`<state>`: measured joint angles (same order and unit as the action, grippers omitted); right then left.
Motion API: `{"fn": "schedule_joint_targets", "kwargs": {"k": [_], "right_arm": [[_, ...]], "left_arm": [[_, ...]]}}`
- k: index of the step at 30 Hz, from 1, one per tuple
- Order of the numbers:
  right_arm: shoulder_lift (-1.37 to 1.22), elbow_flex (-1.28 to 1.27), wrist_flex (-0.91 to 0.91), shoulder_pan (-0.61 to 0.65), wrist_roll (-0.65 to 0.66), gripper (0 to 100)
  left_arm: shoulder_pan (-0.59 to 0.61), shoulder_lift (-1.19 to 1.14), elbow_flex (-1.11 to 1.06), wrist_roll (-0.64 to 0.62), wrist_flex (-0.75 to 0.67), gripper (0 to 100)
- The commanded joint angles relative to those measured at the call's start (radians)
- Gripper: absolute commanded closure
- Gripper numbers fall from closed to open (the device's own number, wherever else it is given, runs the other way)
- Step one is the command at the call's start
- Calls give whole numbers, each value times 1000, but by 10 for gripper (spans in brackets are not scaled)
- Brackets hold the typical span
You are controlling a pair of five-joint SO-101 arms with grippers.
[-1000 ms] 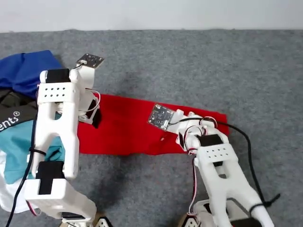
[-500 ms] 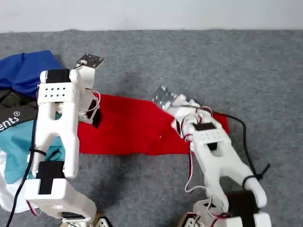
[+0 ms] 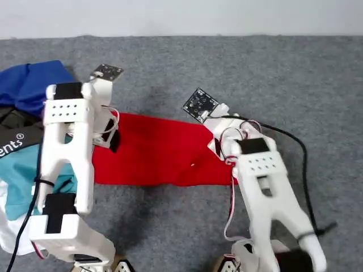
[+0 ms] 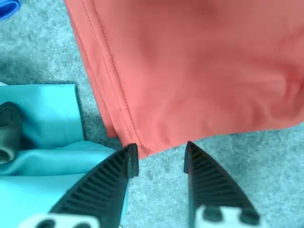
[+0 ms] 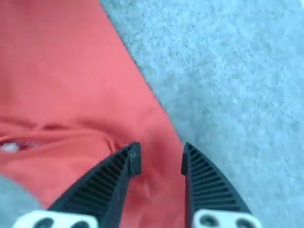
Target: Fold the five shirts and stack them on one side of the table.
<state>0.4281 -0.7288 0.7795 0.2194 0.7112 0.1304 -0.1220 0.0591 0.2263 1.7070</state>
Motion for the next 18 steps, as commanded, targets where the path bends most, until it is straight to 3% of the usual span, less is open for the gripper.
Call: {"fn": "schedule_joint_targets", "kwargs": {"k": [1,5,9,18], "right_arm": [[99,34,116,31,-11,845],[51,34,130,116,-43,845],[-64,34,31,174,-140,845],[-355,41,-209,182,-160,845]], "left_arm": [[35,77,79,-11,-5,837],[29,135,79,-12,25,837],[34,164,77,-12,29,837],[34,172,30,-9,25,837]]}}
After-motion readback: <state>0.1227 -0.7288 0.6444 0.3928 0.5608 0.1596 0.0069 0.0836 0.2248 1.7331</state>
